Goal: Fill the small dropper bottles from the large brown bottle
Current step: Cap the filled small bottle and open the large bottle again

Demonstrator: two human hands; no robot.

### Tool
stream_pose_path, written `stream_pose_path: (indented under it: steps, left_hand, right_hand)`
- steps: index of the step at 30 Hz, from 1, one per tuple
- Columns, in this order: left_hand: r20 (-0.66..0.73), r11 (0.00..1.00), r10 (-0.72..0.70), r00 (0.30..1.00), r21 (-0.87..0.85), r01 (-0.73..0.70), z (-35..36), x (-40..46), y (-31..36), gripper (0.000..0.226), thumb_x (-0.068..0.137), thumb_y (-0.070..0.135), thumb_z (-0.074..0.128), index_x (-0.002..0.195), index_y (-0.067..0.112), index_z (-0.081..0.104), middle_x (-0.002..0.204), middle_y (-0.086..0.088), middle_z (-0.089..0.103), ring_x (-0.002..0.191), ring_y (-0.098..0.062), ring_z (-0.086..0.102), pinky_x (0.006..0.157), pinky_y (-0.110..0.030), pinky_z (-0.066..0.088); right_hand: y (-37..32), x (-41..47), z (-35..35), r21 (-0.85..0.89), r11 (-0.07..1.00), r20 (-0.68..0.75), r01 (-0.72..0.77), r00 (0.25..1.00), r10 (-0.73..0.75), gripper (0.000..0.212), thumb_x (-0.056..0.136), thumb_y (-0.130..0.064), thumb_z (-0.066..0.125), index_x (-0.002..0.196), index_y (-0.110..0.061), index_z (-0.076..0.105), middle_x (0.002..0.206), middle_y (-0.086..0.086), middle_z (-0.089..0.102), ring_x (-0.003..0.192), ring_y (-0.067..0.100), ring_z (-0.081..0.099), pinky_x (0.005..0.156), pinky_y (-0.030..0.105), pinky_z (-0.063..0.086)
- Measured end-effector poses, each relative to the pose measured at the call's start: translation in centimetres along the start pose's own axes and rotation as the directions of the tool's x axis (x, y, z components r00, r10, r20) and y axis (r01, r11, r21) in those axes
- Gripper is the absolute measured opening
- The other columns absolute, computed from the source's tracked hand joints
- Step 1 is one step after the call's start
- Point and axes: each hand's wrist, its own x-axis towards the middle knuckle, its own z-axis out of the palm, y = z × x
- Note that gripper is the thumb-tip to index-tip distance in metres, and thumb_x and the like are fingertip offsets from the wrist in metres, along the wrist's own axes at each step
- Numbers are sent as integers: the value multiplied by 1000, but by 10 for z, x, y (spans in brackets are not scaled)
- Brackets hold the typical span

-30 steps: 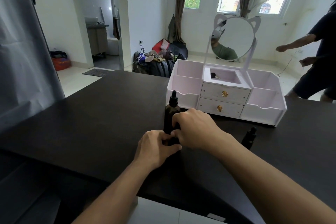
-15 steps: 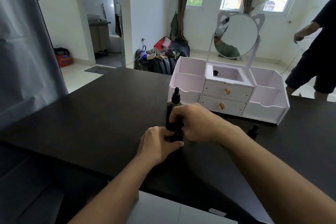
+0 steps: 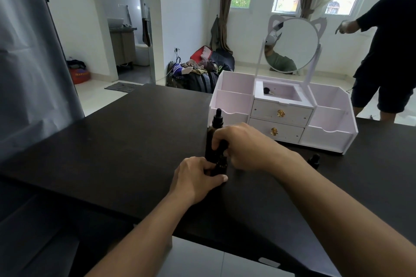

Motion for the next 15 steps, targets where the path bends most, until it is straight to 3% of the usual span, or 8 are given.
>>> stream_pose_path:
  steps: [7, 15]
  left_hand:
    - [-24, 1000, 12, 1000, 1, -12, 0, -1, 2, 34, 74, 52, 75, 100, 29, 75, 76, 15, 55, 76, -4, 54, 65, -23, 38]
    - [-55, 1000, 6, 998, -2, -7, -2, -4, 4, 28, 75, 50, 75, 89, 26, 74, 67, 10, 57, 66, -3, 54, 55, -20, 37]
  right_hand:
    - [18, -30, -15, 163, 980, -266, -117, 951, 158, 21, 85, -13, 69, 104, -22, 68, 96, -5, 69, 86, 11, 63, 80, 26, 54]
    - [48, -72, 40, 311, 855, -226, -414, 842, 490, 17, 83, -18, 73, 87, -29, 60, 83, -11, 60, 75, 1, 57, 64, 10, 43]
